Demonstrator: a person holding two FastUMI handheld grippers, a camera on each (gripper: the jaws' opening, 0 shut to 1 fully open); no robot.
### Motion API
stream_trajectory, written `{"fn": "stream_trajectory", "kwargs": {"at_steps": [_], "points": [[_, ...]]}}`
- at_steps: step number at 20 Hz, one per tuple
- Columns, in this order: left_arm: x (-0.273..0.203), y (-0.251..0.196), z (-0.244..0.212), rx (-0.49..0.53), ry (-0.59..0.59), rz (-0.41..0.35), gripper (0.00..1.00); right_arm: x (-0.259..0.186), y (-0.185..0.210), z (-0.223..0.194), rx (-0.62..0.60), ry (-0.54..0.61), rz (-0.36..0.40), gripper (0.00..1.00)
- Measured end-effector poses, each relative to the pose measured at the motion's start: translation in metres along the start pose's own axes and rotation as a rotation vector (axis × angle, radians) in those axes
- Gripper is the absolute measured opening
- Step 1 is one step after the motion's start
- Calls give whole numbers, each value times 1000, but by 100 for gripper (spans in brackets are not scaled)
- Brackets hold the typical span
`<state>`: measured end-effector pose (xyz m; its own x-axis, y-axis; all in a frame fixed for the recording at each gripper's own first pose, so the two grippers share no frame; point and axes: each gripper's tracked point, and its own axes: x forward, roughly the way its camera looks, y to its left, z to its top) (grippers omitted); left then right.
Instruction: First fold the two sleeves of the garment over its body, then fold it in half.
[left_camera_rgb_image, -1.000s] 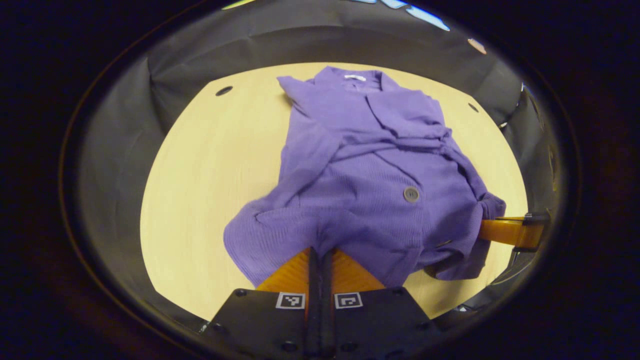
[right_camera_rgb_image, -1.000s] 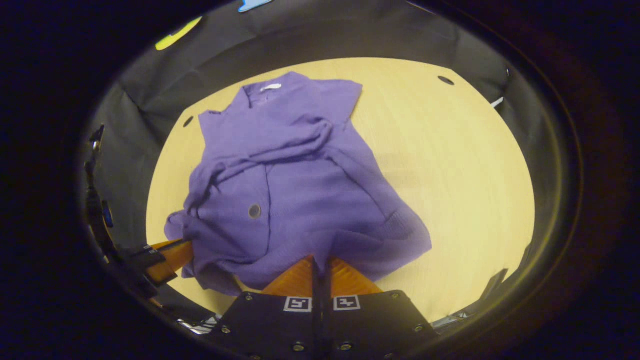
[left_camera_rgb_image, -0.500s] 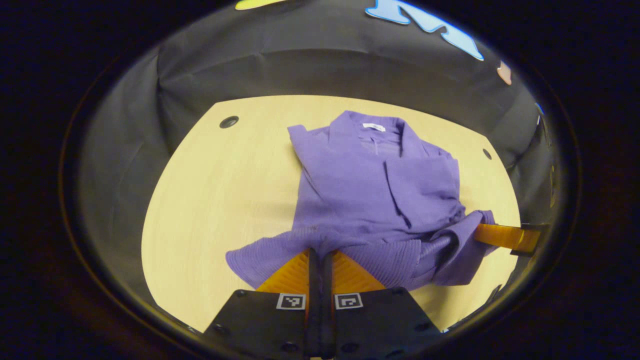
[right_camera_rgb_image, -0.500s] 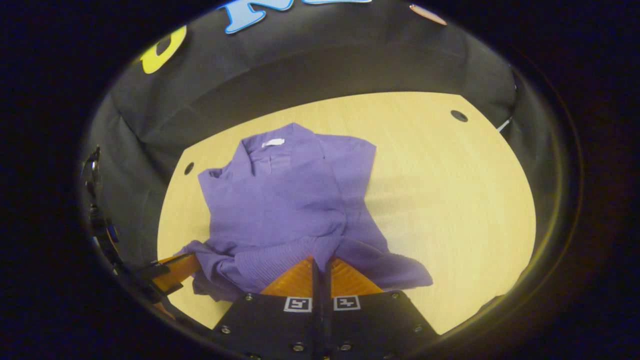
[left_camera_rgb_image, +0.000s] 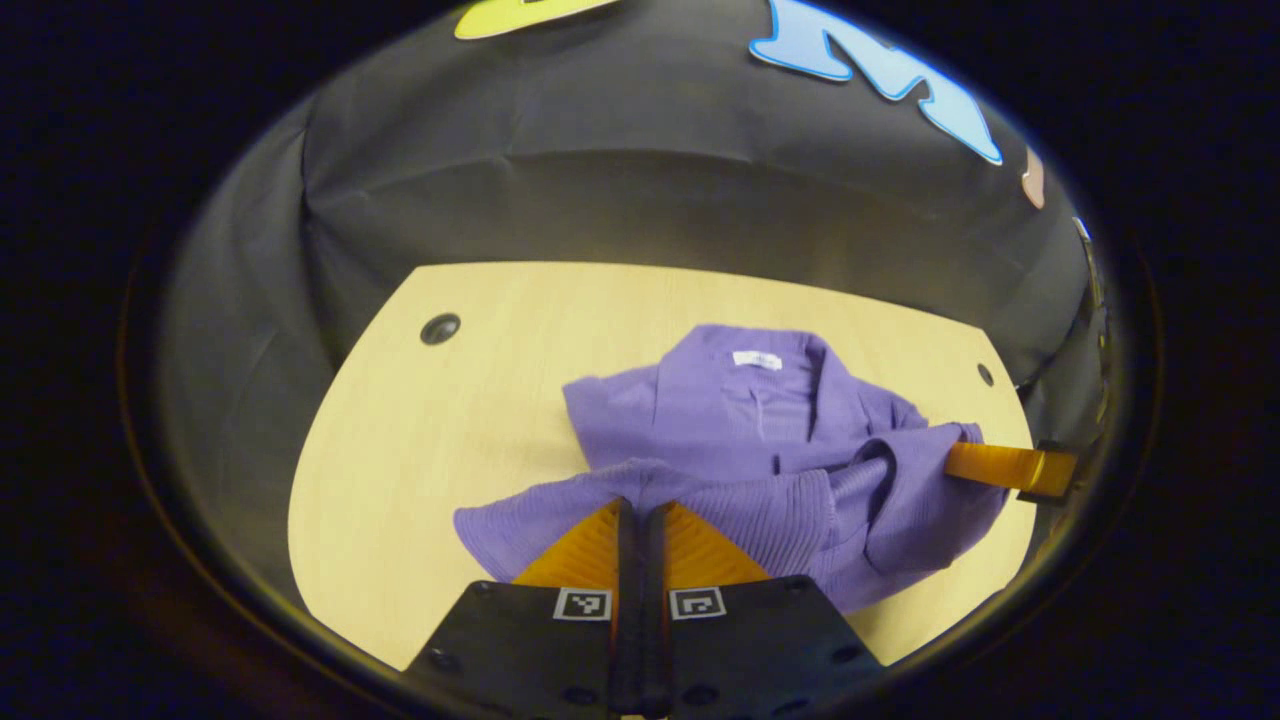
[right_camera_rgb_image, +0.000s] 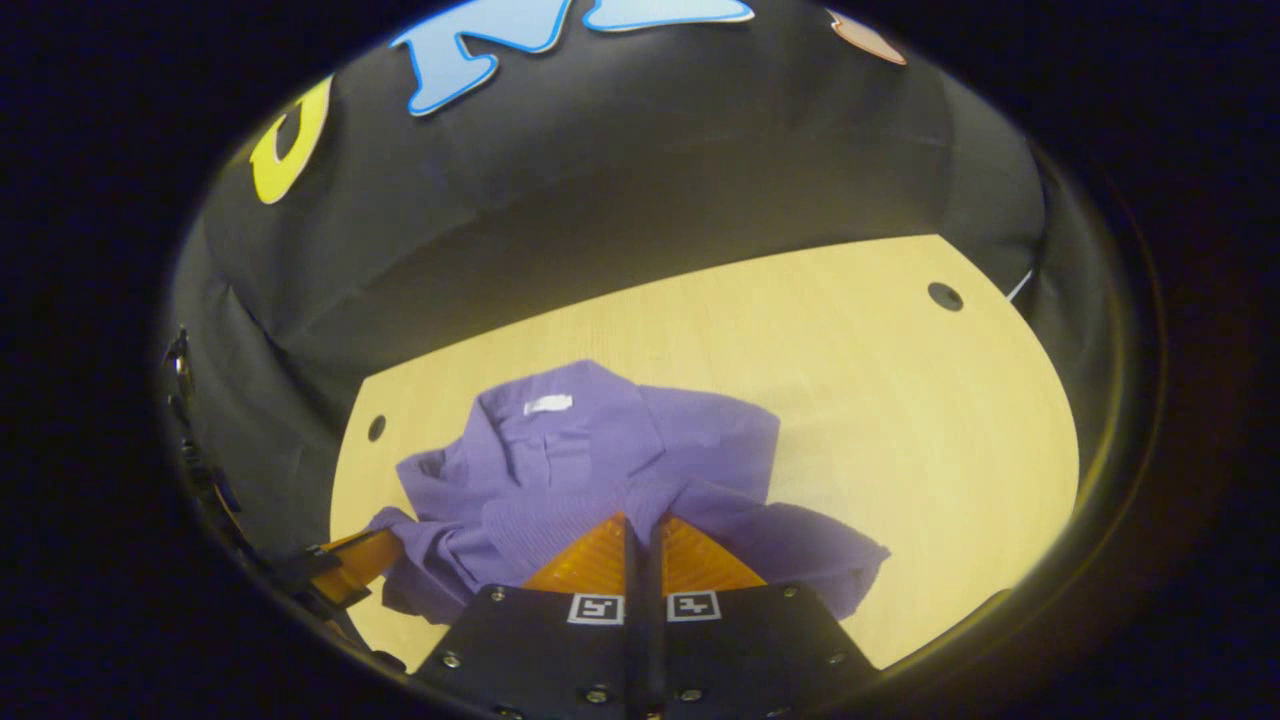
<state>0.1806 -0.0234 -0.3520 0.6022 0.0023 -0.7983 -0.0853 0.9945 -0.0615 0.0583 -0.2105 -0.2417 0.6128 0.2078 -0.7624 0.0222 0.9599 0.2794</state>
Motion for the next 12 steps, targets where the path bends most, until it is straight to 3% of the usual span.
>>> {"fn": "stream_trajectory", "kwargs": {"at_steps": [6,12], "points": [[35,-9,54,64,-68,-1,7,39,2,52,11,-63,-18,1],[76,-12,86,66,-102,-3,7,70,-3,72,17,-87,-41,1]]}}
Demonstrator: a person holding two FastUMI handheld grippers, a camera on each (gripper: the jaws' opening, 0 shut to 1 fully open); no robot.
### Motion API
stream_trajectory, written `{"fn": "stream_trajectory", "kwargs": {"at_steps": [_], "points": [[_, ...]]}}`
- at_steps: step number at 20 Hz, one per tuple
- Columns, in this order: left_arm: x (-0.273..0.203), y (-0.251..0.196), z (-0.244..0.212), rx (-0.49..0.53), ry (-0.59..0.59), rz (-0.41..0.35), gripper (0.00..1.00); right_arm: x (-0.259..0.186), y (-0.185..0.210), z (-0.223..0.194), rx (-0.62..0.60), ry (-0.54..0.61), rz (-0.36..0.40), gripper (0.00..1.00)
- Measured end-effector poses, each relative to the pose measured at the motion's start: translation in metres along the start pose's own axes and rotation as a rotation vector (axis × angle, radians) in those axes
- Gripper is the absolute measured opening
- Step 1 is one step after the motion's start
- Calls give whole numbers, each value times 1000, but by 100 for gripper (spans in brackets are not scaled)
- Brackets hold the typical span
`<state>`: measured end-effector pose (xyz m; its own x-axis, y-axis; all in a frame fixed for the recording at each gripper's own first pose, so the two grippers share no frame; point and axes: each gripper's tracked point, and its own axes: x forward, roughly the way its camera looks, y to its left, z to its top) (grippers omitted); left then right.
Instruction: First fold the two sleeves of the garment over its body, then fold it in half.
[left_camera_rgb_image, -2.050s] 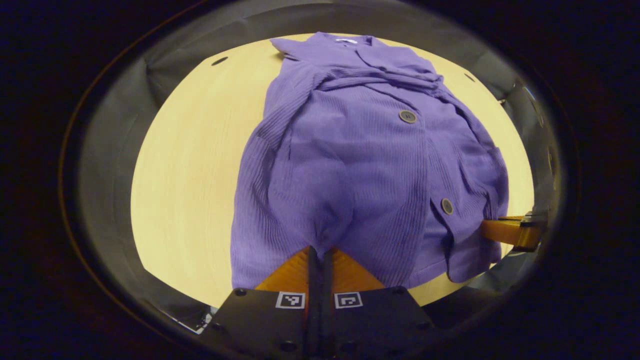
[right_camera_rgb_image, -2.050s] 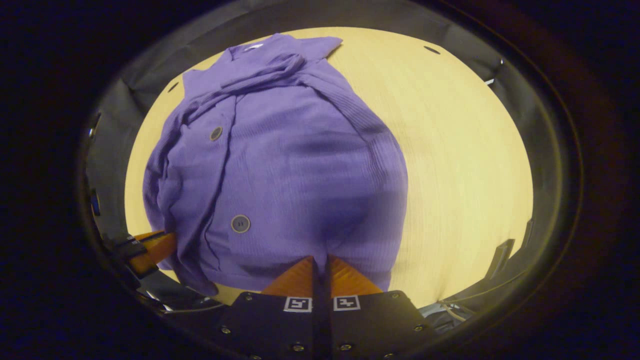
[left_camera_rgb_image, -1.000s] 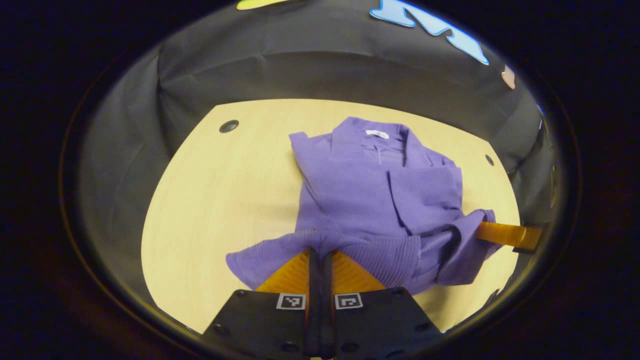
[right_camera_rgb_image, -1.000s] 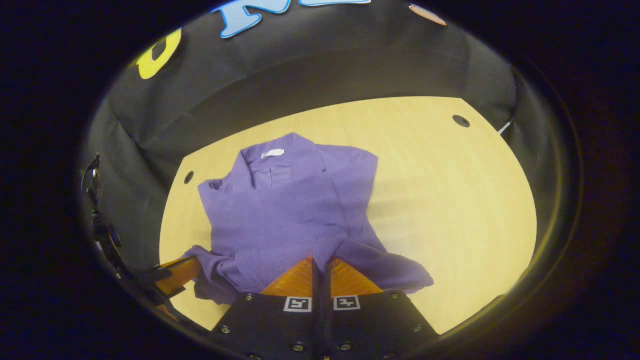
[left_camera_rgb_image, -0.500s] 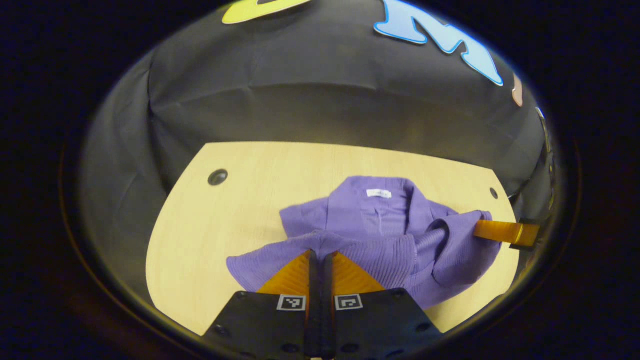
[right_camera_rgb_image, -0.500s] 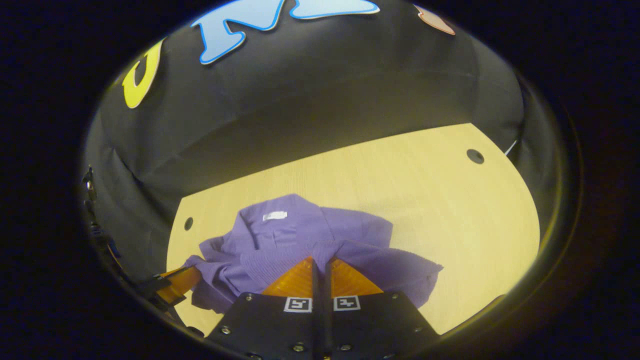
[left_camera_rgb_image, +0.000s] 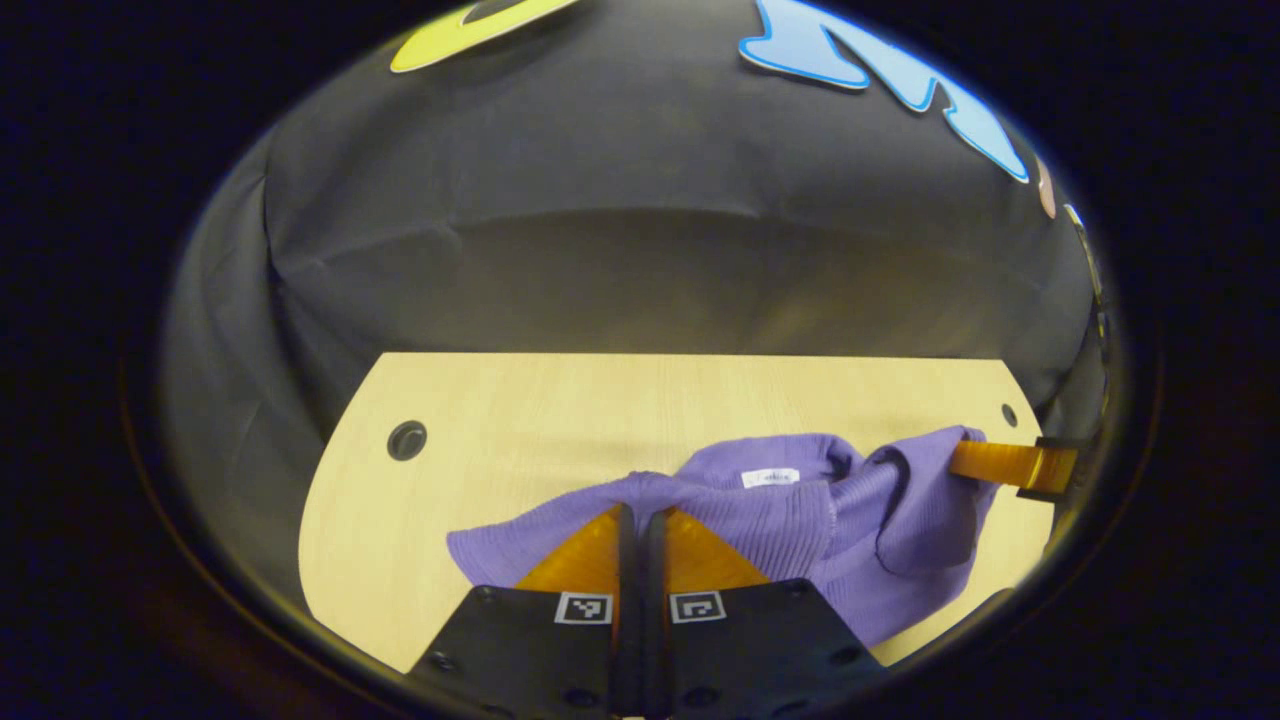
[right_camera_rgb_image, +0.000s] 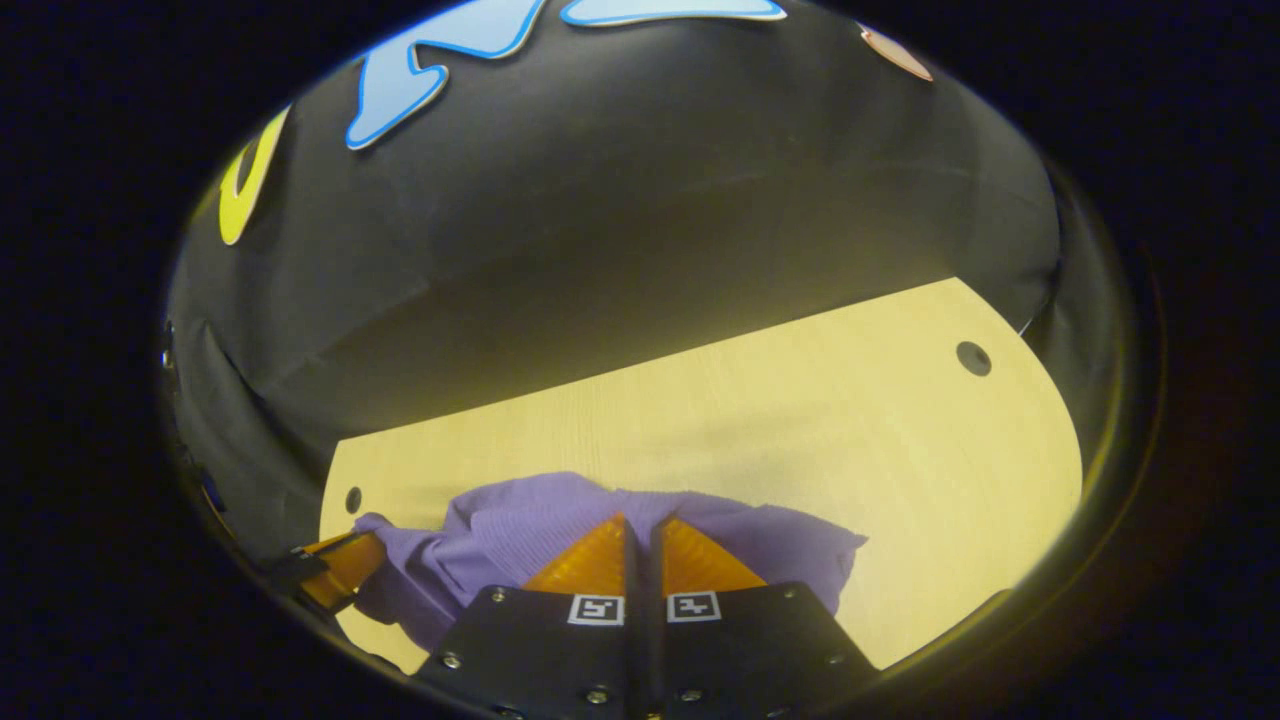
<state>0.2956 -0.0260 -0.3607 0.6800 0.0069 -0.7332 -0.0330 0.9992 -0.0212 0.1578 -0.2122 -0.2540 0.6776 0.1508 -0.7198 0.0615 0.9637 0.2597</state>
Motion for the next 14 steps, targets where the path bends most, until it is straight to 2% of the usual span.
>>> {"fn": "stream_trajectory", "kwargs": {"at_steps": [3,6,7,10,11,12,13,14], "points": [[18,-1,-10,4,21,12,5,19,-4,-9,-7,29,-15,1],[24,0,-19,-40,27,15,7,24,-4,-17,-34,46,-16,3],[23,0,-20,-57,24,14,7,24,-7,-16,-47,39,-20,10],[16,-2,-21,-69,31,8,11,13,-11,-11,-78,10,-31,16],[12,-5,-18,-62,20,1,16,7,-12,-11,-82,0,-32,27],[7,-5,-16,-48,5,7,17,0,-12,-8,-84,-19,-33,32],[-1,-9,-13,-36,-13,-2,28,-6,-11,-5,-86,-40,-32,35],[-11,-10,-7,-21,-44,4,39,-16,-9,-2,-91,-62,-32,31]]}}
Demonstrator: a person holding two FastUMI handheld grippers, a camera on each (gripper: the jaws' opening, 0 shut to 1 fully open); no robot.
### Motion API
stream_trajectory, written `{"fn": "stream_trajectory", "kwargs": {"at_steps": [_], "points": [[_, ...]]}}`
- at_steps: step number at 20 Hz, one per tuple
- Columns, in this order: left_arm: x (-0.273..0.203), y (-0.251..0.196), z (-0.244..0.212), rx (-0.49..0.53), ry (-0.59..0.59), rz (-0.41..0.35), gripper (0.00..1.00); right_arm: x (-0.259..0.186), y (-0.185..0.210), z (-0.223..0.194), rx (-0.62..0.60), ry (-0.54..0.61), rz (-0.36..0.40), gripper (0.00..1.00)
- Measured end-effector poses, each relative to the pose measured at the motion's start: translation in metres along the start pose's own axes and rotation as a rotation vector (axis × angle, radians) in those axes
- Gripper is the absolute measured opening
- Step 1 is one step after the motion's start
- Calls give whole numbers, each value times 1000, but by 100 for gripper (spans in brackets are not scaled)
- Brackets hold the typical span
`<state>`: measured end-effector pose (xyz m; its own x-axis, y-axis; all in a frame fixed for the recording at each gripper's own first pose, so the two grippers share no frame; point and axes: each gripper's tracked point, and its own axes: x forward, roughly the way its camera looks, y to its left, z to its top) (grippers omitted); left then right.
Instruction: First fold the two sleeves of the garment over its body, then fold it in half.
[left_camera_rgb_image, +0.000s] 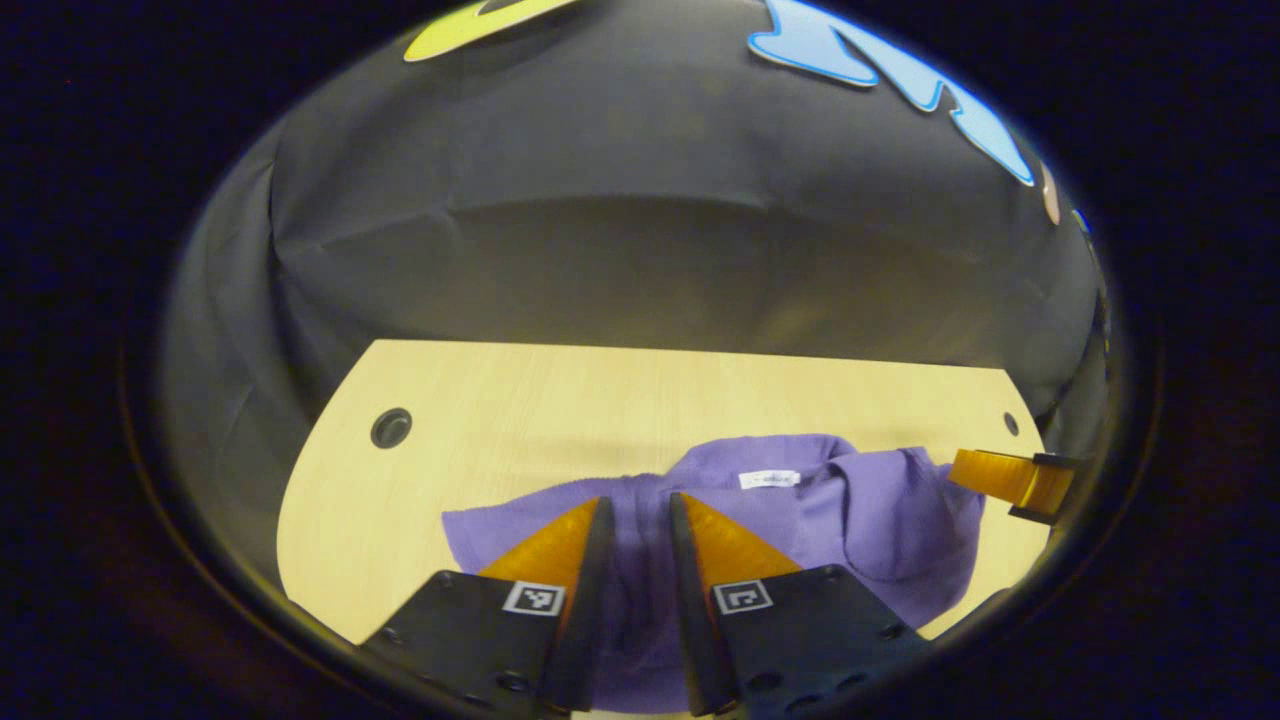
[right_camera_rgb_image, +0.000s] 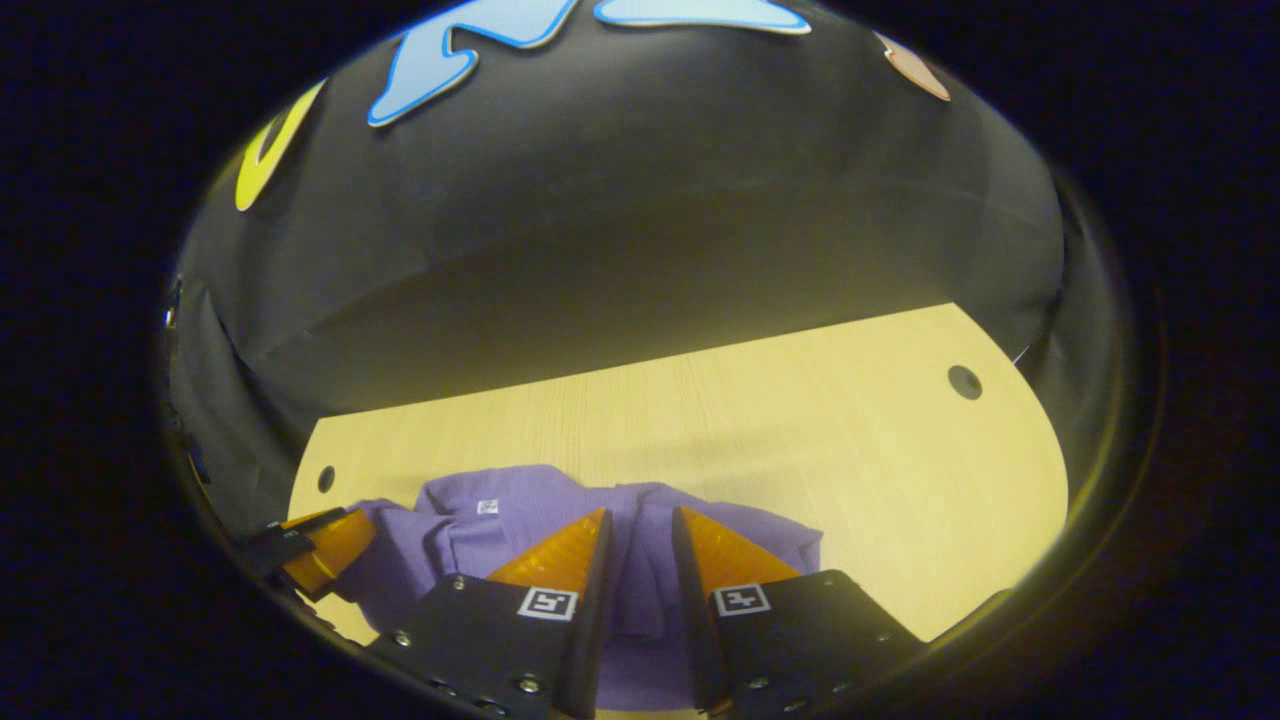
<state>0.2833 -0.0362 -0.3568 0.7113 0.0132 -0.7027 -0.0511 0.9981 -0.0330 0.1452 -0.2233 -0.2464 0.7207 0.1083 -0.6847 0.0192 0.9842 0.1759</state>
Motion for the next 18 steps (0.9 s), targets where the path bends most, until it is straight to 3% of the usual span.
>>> {"fn": "stream_trajectory", "kwargs": {"at_steps": [3,4,6,7,8,9,10,13,17,18], "points": [[-31,-9,21,10,-83,-10,40,-38,7,17,-28,-95,20,35],[-44,-10,28,11,-108,-15,46,-53,10,23,-42,-126,27,35],[-75,-15,42,15,-156,-27,43,-86,20,34,-63,-189,47,31],[-89,-15,49,22,-185,-32,40,-105,23,39,-76,-220,53,35],[-105,-15,57,33,-214,-31,40,-123,26,44,-86,-250,56,31],[-123,-15,63,42,-239,-33,40,-142,30,49,-92,-278,63,35],[-140,-17,69,48,-265,-39,46,-159,34,50,-93,-309,69,31],[-190,-24,81,67,-331,-54,40,-210,40,52,-92,-377,89,35],[-260,-32,92,83,-437,-73,45,-272,46,53,-114,-454,98,31],[-275,-32,92,91,-464,-67,40,-285,47,53,-118,-473,100,35]]}}
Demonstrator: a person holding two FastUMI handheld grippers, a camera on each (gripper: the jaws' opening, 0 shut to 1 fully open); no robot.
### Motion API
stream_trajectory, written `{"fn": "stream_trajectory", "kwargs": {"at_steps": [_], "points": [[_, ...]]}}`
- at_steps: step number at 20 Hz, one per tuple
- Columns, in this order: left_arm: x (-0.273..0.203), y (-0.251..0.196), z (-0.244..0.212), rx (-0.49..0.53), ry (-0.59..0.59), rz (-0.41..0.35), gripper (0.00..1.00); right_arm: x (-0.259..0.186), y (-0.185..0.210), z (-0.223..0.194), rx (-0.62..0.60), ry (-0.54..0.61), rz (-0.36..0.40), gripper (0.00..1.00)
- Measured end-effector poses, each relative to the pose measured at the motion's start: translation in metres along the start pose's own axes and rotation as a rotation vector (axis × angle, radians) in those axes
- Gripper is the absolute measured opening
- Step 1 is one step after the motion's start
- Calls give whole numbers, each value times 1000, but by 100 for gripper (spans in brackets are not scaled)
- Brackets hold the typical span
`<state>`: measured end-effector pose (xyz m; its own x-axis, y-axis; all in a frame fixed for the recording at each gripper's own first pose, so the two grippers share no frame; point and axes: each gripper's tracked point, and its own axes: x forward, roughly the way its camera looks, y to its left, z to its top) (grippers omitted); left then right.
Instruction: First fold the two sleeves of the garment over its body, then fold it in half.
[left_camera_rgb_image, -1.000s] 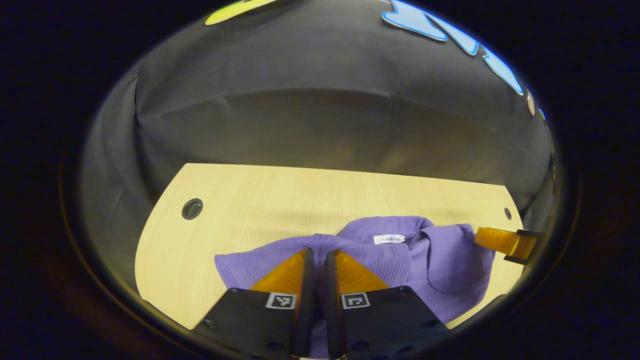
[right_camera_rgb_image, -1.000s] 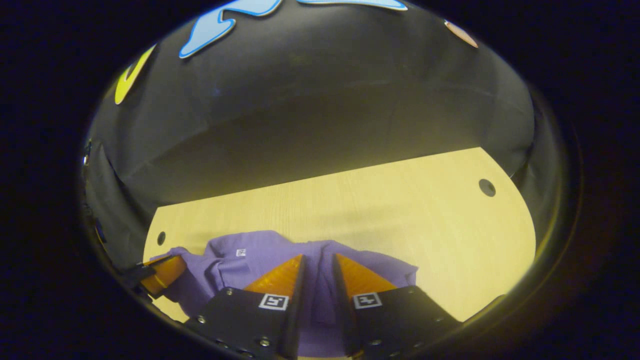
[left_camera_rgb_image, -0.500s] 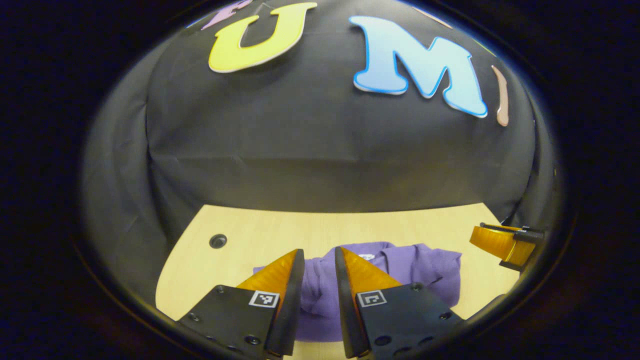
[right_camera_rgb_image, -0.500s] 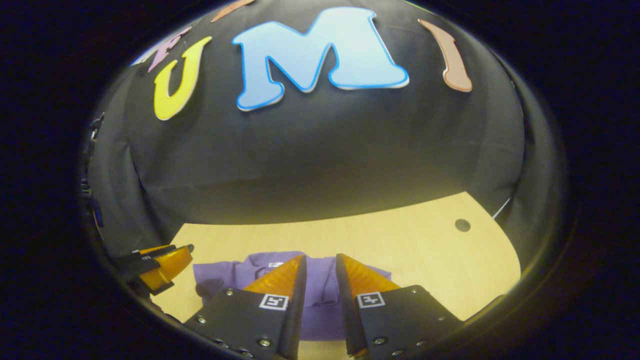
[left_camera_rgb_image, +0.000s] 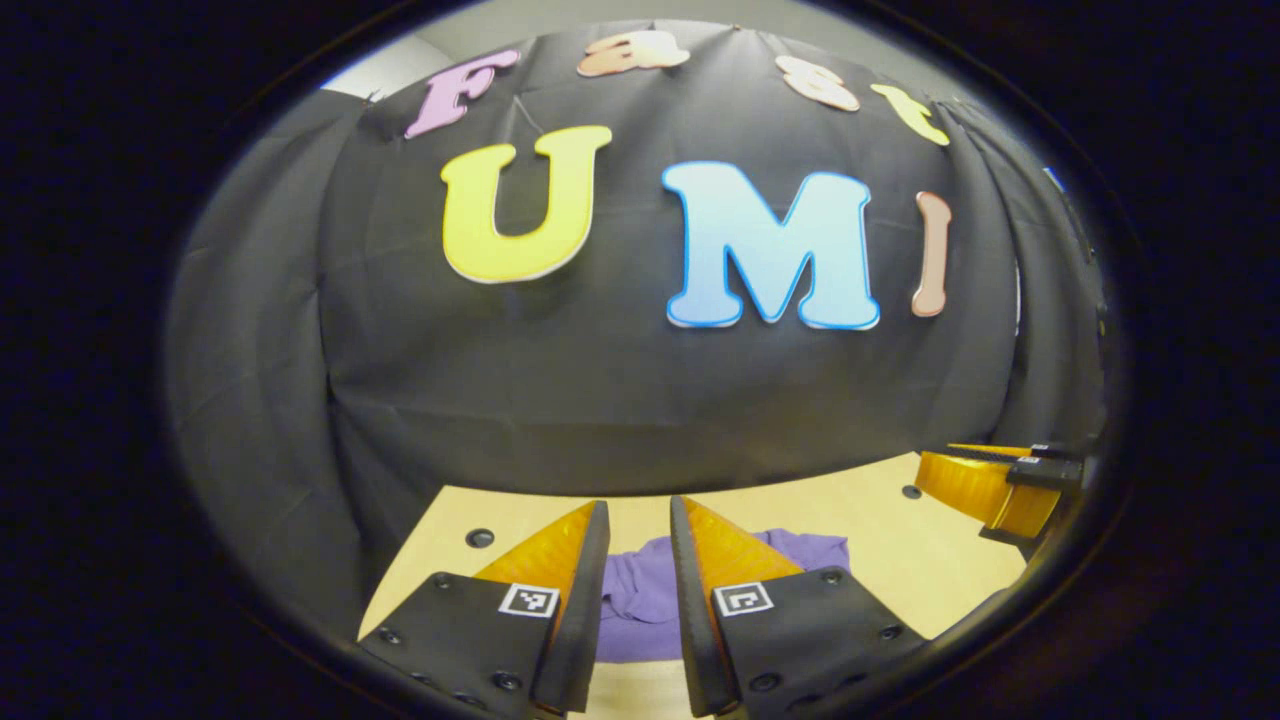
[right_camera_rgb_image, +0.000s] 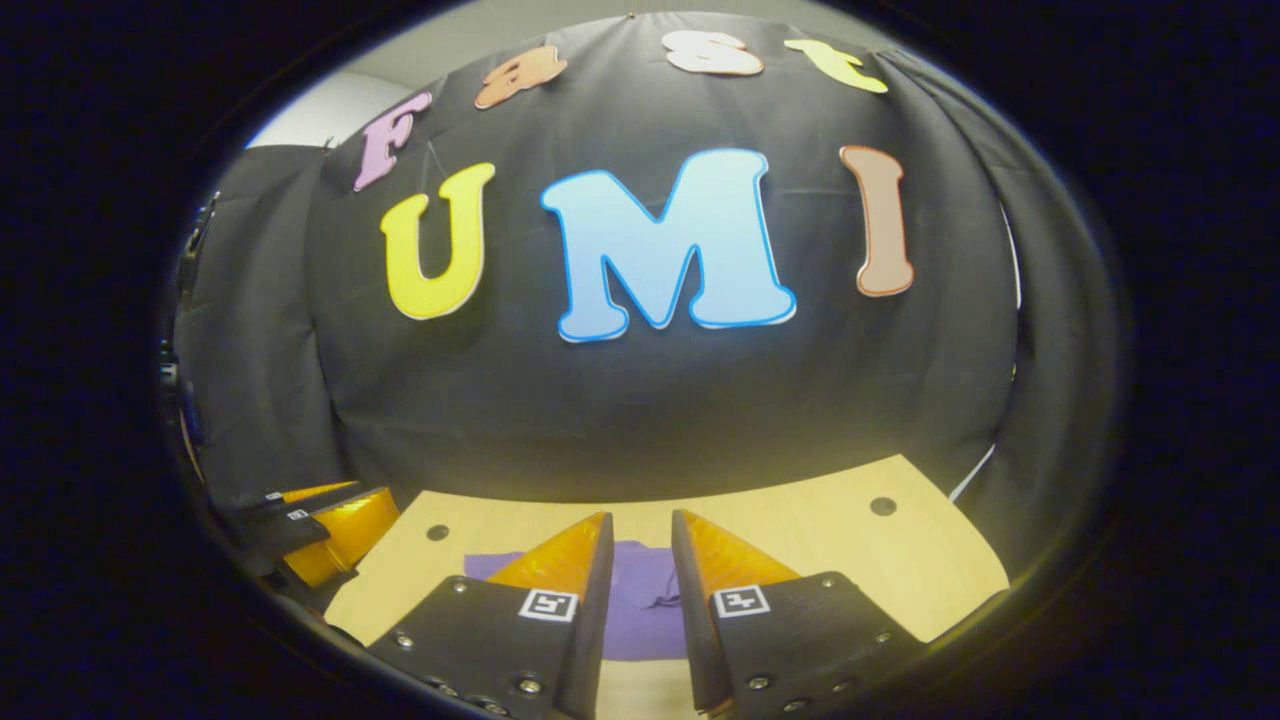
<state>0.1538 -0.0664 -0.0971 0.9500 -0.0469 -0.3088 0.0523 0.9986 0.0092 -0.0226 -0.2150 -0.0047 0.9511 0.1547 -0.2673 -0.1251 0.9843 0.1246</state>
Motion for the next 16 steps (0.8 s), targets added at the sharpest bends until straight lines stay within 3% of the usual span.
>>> {"fn": "stream_trajectory", "kwargs": {"at_steps": [3,7,14,15,16], "points": [[-43,3,30,21,-83,18,45,-32,8,19,-16,-71,8,34],[-80,3,58,47,-184,7,41,-58,16,27,-41,-118,9,31],[-82,-5,57,30,-197,-68,39,-78,20,32,-66,-178,-37,31],[-82,-7,57,33,-197,-81,39,-80,17,32,-64,-185,-46,34],[-82,-10,57,40,-199,-85,39,-83,15,34,-63,-193,-50,31]]}}
